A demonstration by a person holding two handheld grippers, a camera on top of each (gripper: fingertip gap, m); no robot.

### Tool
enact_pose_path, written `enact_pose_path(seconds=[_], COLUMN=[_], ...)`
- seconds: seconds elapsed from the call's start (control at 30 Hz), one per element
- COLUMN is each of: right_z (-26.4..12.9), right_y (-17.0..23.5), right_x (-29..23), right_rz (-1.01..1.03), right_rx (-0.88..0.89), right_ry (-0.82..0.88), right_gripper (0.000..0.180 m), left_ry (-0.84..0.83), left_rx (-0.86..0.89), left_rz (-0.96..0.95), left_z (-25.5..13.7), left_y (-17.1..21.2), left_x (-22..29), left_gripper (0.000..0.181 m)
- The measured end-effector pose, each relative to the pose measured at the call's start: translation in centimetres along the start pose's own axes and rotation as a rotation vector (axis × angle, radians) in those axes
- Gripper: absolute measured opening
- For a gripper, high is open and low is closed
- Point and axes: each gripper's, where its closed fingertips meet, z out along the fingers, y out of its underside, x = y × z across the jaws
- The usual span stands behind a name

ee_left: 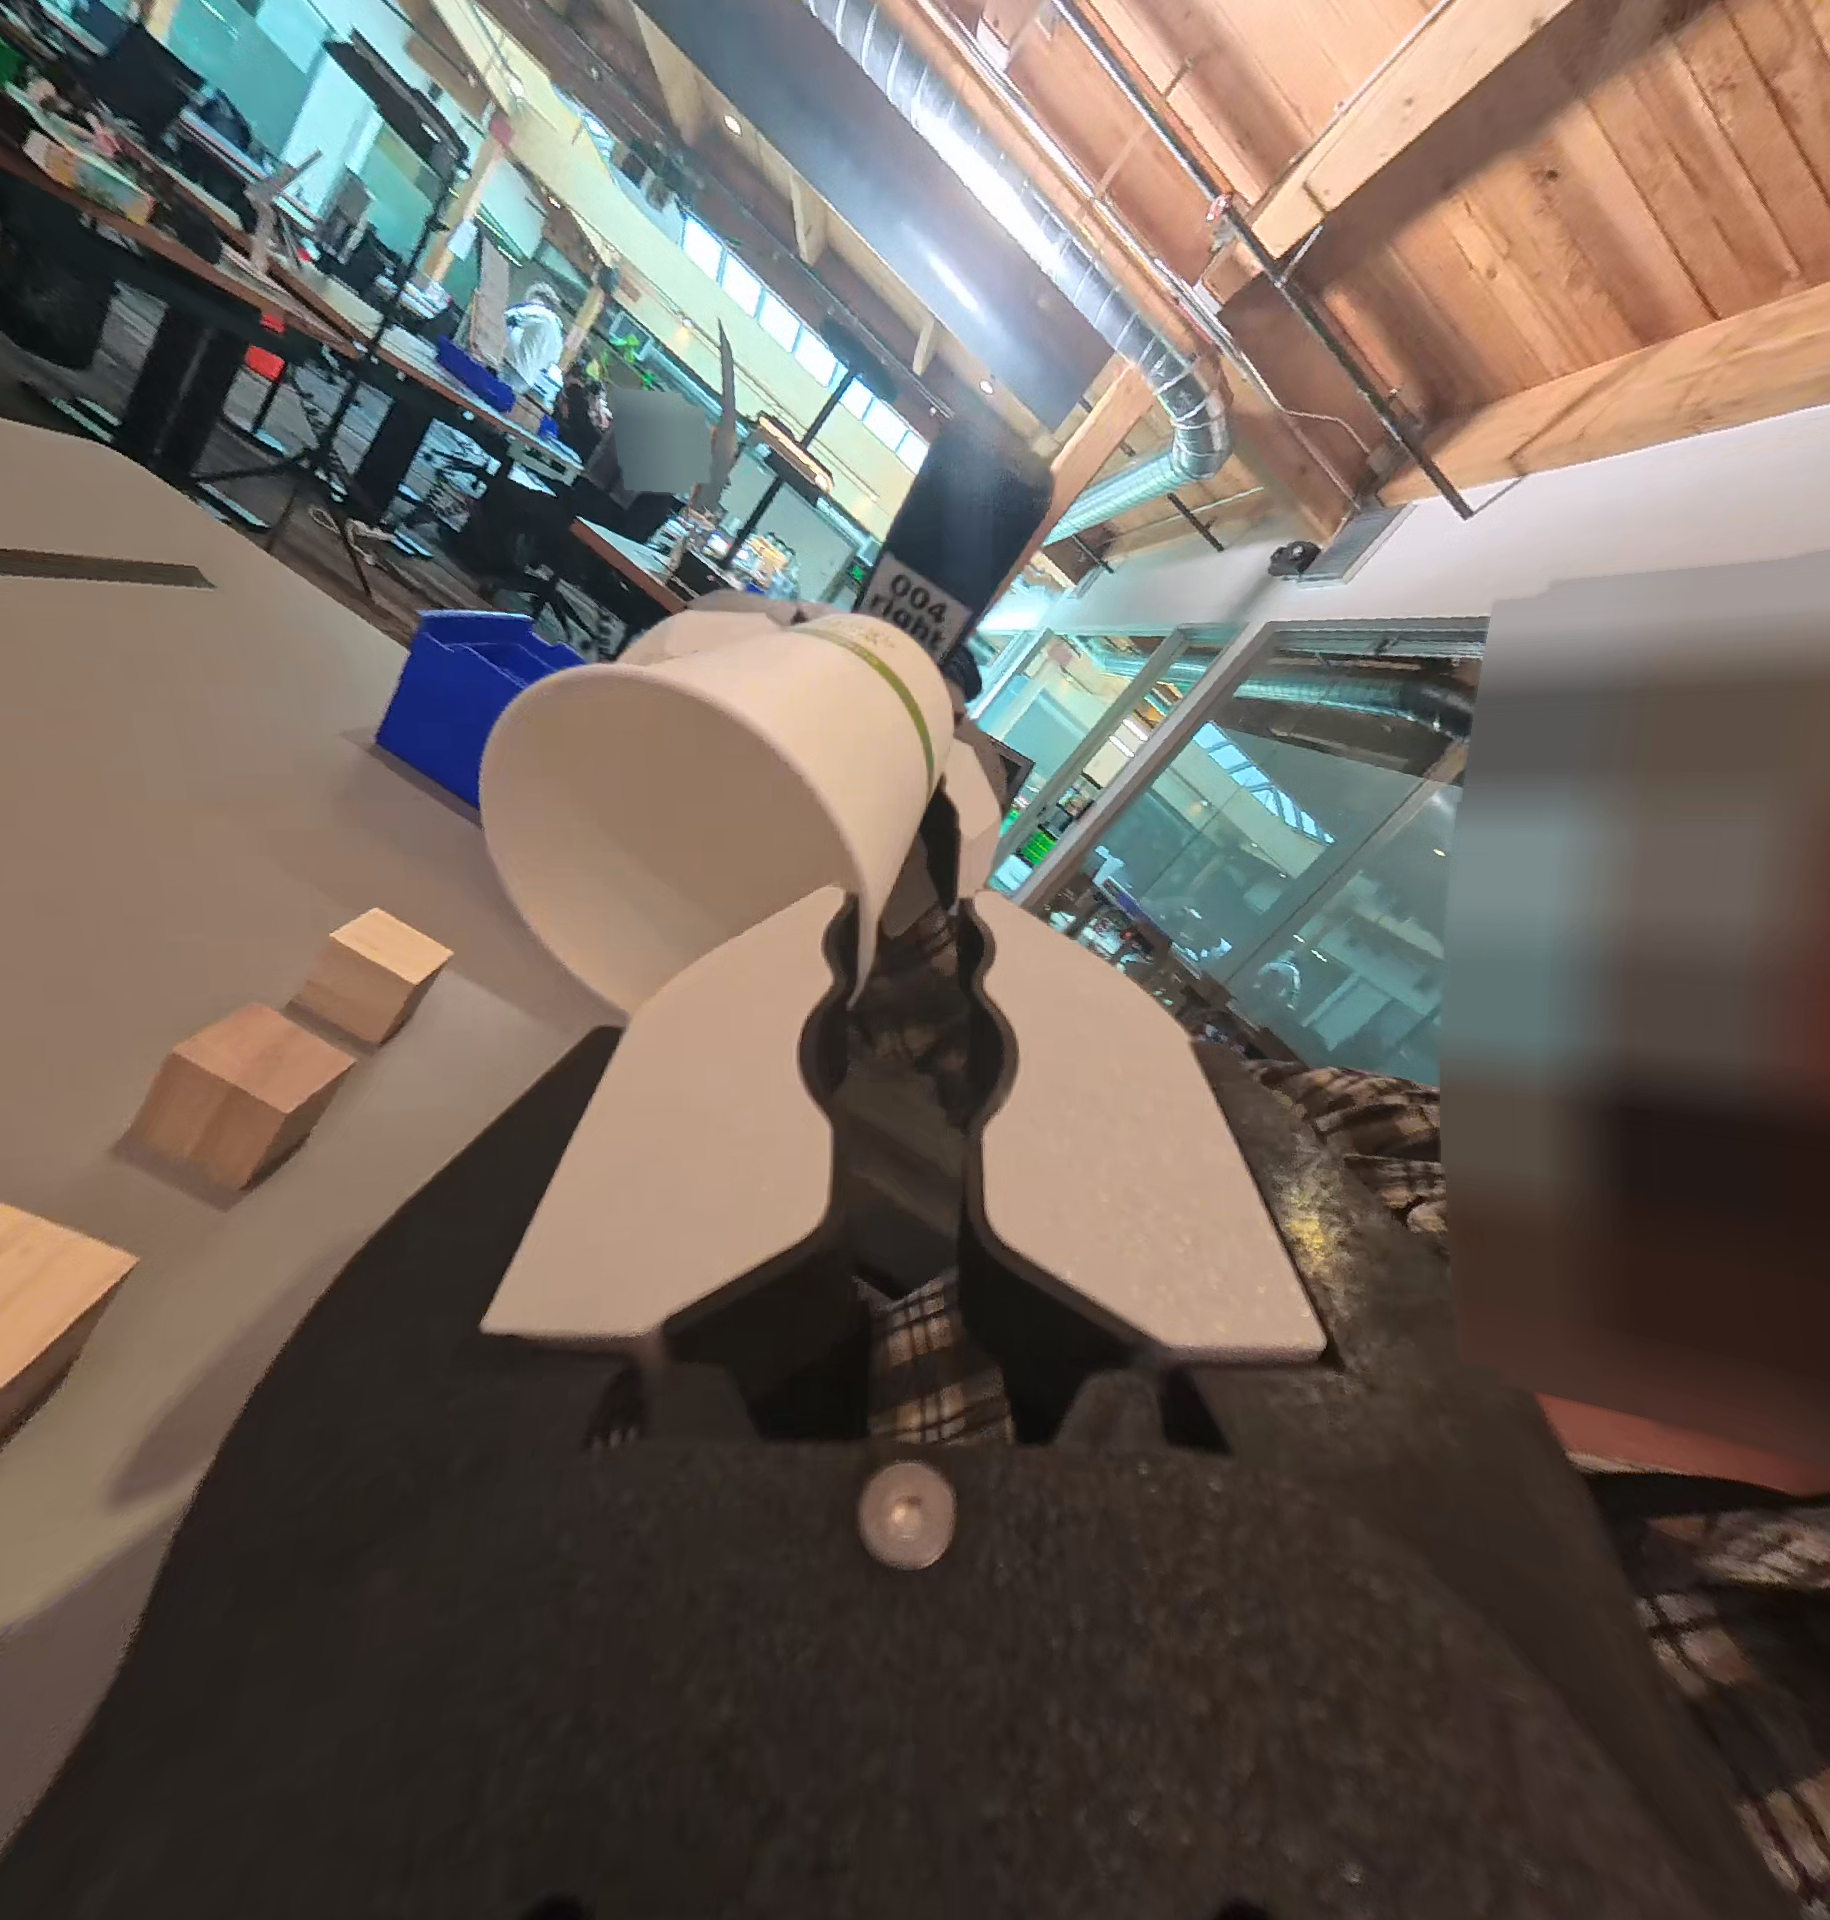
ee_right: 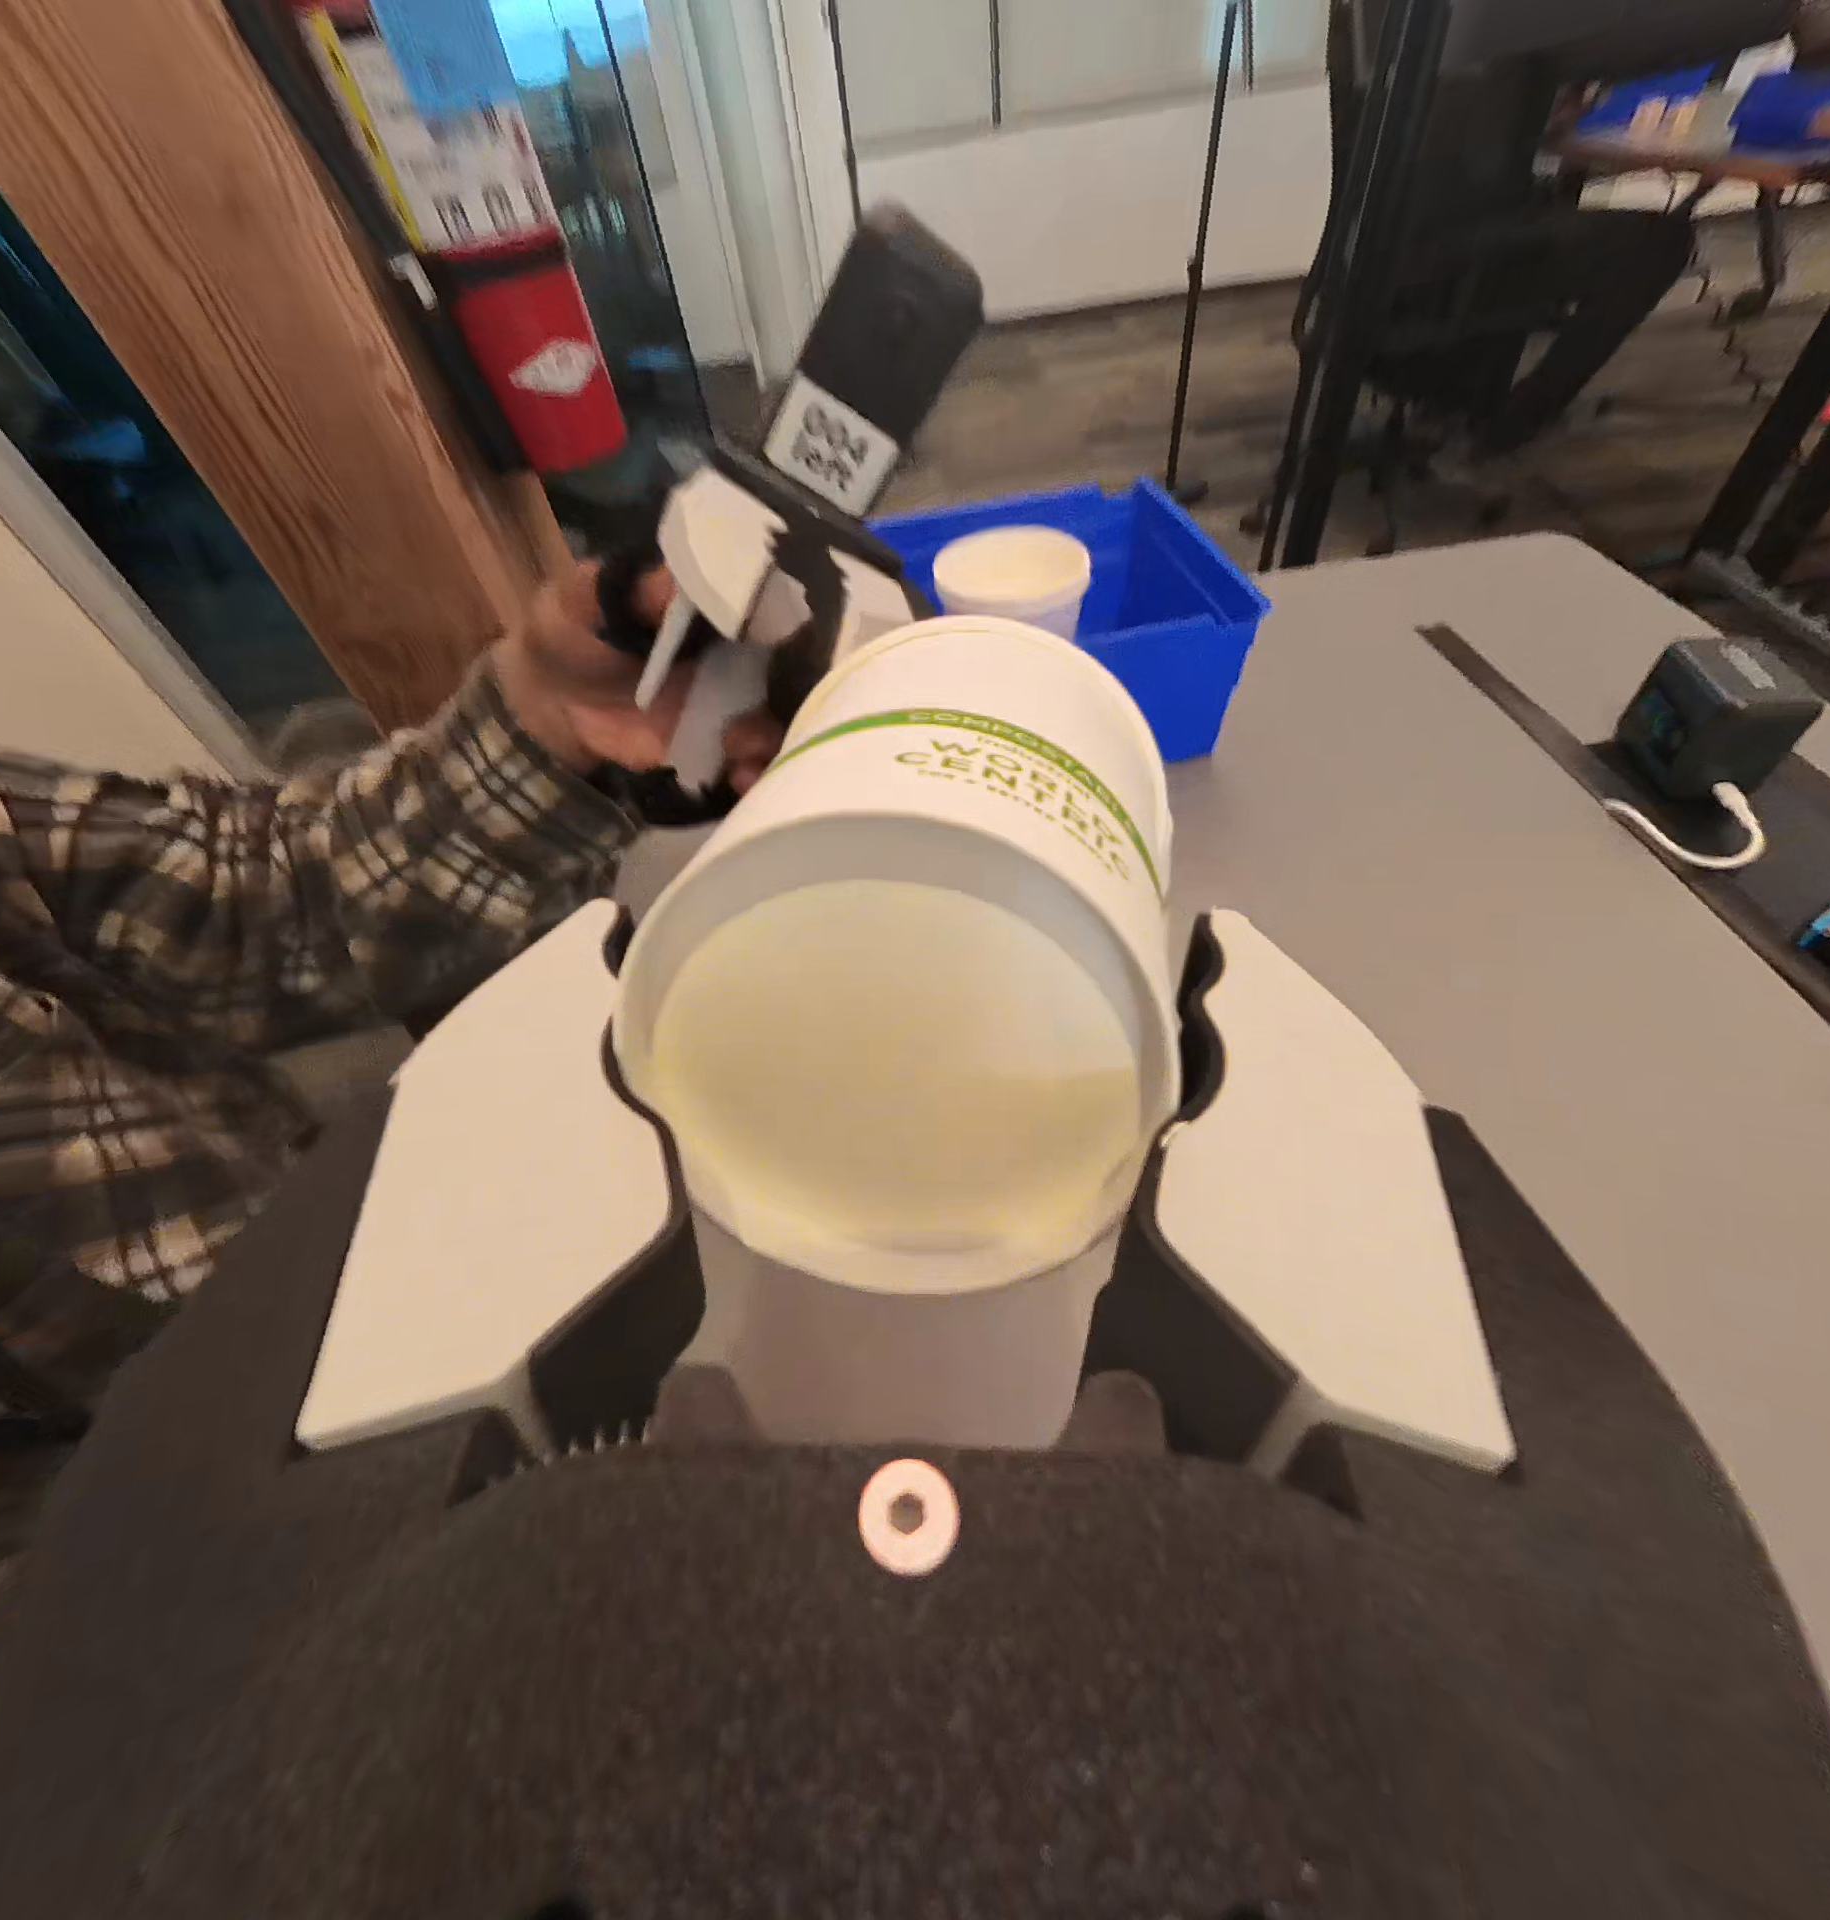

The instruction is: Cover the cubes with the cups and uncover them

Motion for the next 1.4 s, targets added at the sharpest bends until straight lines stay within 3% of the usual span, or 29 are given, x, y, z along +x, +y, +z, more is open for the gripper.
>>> enact_pose_path(seconds=[0.1, 0.3, 0.5, 0.73, 0.97, 1.4], right_z=[0.0, 1.8, 5.4, 7.8, 8.5, 9.1], right_y=[0.8, 3.6, 7.6, 11.2, 13.4, 15.6], right_x=[1.4, 4.7, 6.7, 7.8, 7.7, 7.8], right_rz=[-0.044, -0.106, -0.128, -0.125, -0.132, -0.093], right_rx=[-0.200, -0.606, -0.875, -1.039, -1.142, -1.157], right_ry=[0.036, 0.064, 0.014, -0.029, -0.072, -0.105], right_gripper=[0.098, 0.098, 0.099, 0.098, 0.099, 0.099], left_ry=[-0.093, -0.437, -0.596, -0.690, -0.683, -0.707], left_rx=[0.034, 0.112, 0.156, 0.098, 0.141, 0.111], left_rz=[0.052, 0.288, 0.437, 0.555, 0.563, 0.574], left_z=[-1.9, -8.2, -11.3, -12.2, -13.4, -13.4], left_y=[-0.8, -3.1, -3.1, -3.1, -3.8, -3.6], left_x=[0.0, 1.5, 3.2, 3.8, 4.4, 3.5], left_gripper=[0.027, 0.029, 0.028, 0.027, 0.027, 0.027])
